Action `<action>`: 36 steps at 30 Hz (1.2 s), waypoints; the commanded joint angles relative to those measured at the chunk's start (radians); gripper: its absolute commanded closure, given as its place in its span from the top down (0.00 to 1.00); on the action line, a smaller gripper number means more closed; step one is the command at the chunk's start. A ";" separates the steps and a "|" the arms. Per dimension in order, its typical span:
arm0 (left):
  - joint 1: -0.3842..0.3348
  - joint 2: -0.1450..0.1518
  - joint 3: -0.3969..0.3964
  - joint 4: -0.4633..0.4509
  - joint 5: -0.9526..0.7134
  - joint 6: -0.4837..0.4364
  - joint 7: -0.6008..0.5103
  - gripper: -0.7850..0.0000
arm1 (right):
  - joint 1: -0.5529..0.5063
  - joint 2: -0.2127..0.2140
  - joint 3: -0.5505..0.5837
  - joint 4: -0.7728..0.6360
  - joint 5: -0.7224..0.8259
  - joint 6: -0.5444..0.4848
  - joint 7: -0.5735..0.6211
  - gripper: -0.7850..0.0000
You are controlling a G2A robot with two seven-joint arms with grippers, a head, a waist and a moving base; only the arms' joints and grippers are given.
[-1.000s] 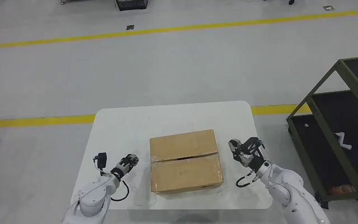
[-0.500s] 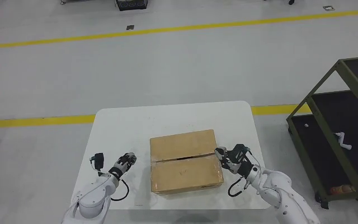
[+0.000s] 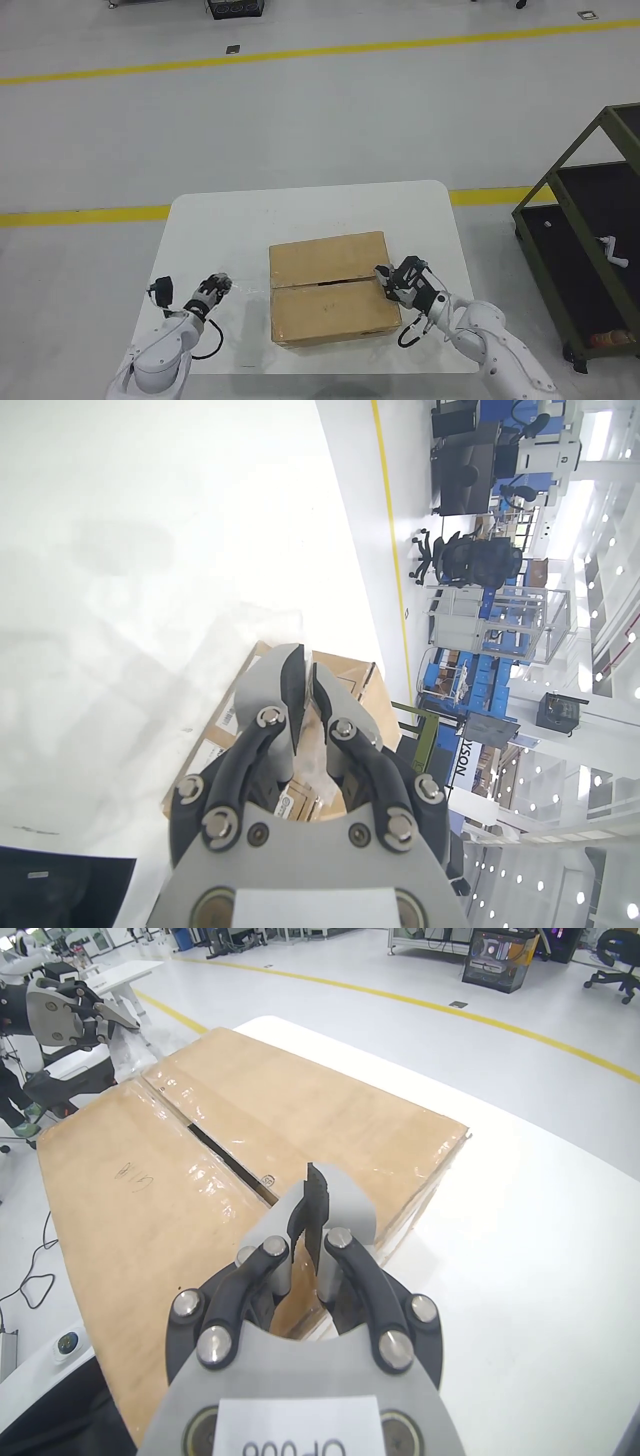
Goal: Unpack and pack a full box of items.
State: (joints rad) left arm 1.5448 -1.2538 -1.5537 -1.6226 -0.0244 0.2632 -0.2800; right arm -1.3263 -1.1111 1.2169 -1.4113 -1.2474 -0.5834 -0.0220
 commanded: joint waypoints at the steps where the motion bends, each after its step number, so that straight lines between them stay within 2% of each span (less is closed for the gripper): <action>1: -0.002 0.002 -0.011 0.001 0.001 -0.001 0.002 0.11 | 0.002 -0.001 -0.002 0.001 -0.001 0.003 0.000 0.00; 5: -0.003 0.005 -0.034 0.006 0.003 -0.006 0.000 0.18 | 0.003 -0.001 -0.002 -0.003 0.000 0.003 -0.001 0.00; 7: -0.001 0.007 -0.040 0.006 0.005 -0.007 -0.003 0.30 | 0.001 0.000 -0.001 -0.008 0.001 0.002 0.000 0.00; 8: 0.000 0.007 -0.044 0.008 0.004 -0.008 -0.005 0.31 | 0.000 0.000 0.000 -0.009 0.002 0.002 0.002 0.00; 10: 0.001 0.008 -0.048 0.010 0.004 -0.009 -0.007 0.46 | -0.001 0.000 0.001 -0.013 0.002 0.000 0.001 0.00; 11: 0.002 0.009 -0.049 0.010 0.005 -0.009 -0.009 1.00 | -0.002 0.000 0.002 -0.015 0.002 0.000 0.001 0.00; 25: 0.055 0.022 -0.112 -0.020 0.064 -0.008 -0.017 1.00 | -0.019 0.005 0.026 -0.037 0.014 -0.001 0.003 0.00; 30: 0.077 0.027 -0.077 -0.093 0.136 -0.038 -0.058 1.00 | -0.049 0.015 0.079 -0.096 0.039 -0.015 -0.013 0.00; 34: 0.077 0.030 -0.016 -0.172 0.247 -0.080 -0.078 1.00 | -0.093 0.026 0.148 -0.150 0.057 -0.017 -0.027 0.00; 36: 0.072 0.028 0.012 -0.202 0.241 -0.098 -0.102 1.00 | -0.115 0.032 0.187 -0.170 0.054 -0.001 -0.028 0.00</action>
State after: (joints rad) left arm 1.6205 -1.2242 -1.5583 -1.8078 0.2308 0.1752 -0.3668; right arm -1.4306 -1.0819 1.3814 -1.5721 -1.1890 -0.5963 -0.0500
